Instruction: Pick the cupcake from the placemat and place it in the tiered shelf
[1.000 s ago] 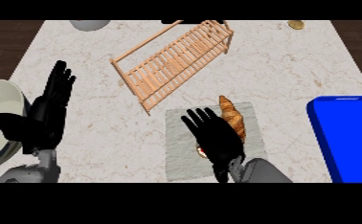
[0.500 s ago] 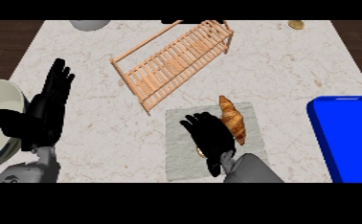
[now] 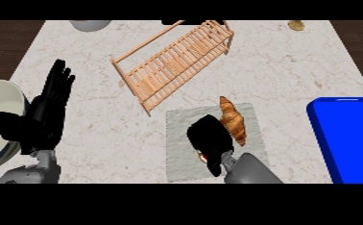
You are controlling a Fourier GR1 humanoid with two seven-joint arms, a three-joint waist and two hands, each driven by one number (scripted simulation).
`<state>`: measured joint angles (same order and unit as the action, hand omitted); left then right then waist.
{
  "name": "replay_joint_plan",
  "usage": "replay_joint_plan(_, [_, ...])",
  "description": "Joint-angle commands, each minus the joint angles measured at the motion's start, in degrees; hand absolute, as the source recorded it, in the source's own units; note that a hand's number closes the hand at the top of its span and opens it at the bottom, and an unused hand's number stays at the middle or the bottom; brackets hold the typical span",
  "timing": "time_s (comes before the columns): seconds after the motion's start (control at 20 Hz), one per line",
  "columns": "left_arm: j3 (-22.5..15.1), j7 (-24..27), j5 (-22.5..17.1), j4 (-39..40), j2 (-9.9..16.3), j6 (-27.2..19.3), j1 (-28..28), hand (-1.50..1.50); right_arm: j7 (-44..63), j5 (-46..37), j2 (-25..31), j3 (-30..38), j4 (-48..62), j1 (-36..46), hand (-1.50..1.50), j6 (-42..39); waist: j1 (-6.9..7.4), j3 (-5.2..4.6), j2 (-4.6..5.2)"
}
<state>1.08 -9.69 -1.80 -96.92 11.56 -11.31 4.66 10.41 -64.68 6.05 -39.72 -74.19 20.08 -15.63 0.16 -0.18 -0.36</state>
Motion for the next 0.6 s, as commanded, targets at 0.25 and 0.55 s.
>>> replay_joint_plan(0.25, [1.8,1.0,-0.1,-2.5,0.0,3.4,-4.2,0.00,-6.6,-1.5,2.3,3.7,-6.3,-6.5,1.50,0.4,-0.05,0.17,0.31])
replay_joint_plan(0.55, [2.5,2.8,0.3,3.2,-1.1,2.7,-0.2,0.00,-4.6,5.4,-1.1,4.9,-17.2,-9.9,1.50,-8.5,-0.51,0.15,0.31])
